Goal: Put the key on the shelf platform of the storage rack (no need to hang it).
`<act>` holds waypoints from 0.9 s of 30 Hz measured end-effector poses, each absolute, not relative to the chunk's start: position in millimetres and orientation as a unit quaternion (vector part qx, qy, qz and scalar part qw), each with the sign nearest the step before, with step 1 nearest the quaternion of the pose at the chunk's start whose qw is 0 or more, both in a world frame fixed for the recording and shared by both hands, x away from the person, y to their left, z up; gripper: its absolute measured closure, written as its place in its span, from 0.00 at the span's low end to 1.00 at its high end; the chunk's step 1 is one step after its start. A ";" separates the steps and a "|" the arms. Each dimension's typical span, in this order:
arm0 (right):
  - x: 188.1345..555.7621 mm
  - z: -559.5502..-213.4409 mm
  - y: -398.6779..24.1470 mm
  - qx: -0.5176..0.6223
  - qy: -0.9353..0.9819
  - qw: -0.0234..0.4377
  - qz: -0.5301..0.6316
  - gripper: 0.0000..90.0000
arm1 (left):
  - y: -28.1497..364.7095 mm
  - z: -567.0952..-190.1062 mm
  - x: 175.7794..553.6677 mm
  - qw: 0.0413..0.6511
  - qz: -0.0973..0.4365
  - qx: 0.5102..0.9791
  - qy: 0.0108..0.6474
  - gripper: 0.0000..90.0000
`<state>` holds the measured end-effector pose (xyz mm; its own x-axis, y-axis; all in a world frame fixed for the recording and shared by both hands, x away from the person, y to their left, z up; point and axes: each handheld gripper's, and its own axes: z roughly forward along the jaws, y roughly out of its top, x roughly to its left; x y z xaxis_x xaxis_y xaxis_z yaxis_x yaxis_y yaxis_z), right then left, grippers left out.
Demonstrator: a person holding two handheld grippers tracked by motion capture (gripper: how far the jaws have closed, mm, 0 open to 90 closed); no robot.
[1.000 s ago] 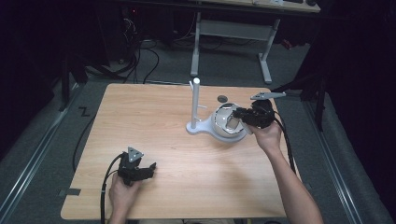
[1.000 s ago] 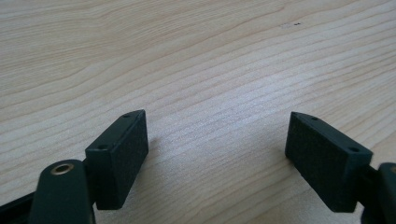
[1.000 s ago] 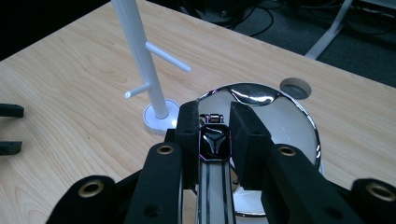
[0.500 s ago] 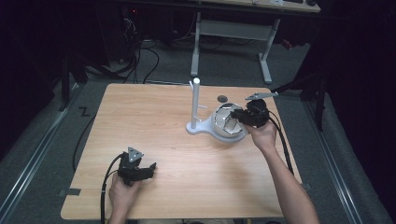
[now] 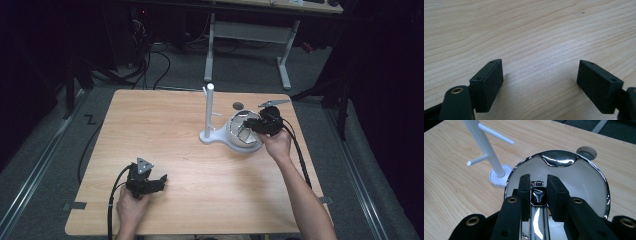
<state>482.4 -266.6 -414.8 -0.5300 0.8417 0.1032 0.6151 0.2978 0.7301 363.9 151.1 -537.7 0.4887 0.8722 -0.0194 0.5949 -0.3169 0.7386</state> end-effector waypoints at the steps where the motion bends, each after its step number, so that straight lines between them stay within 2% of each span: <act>1: 483.7 -415.4 -266.7 0.460 0.792 0.153 0.371 0.83 | 151.1 -537.7 363.9 0.353 0.196 0.787 0.466 0.24; 27: 511.6 -441.0 -261.6 0.483 0.797 0.159 0.326 0.83 | 150.9 -537.7 364.3 0.352 0.197 0.787 0.467 0.24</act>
<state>511.6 -261.6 -441.0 -0.4835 0.8732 0.0611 0.6654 0.3213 0.6738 364.3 150.9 -537.7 0.4873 0.8730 -0.0191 0.5956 -0.3163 0.7384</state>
